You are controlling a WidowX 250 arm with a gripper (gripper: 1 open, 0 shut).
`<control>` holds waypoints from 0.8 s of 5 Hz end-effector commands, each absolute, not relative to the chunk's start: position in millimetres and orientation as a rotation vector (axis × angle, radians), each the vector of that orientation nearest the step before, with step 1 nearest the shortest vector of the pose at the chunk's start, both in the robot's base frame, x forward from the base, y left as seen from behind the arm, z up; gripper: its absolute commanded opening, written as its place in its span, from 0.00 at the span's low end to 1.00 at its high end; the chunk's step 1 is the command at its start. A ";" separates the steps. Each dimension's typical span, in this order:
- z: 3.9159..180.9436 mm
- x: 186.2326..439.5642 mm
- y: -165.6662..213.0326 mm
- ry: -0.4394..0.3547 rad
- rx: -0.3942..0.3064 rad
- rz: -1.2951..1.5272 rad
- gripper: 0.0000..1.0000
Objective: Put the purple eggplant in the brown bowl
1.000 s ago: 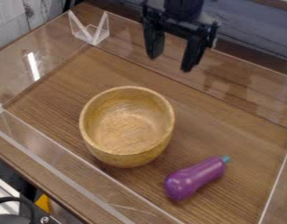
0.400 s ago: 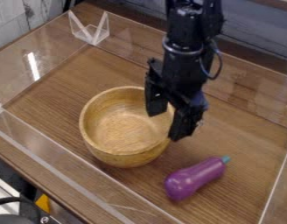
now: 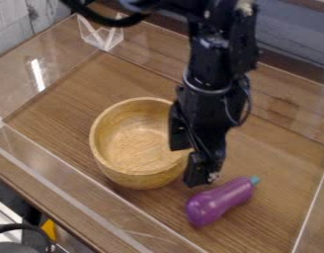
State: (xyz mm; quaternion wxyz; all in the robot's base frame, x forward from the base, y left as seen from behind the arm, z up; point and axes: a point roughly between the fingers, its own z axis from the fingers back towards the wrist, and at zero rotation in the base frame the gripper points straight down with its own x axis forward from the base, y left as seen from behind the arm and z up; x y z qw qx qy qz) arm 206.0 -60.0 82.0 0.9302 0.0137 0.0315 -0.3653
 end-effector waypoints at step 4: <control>46.7 182.7 -76.4 -0.052 0.115 -0.931 1.00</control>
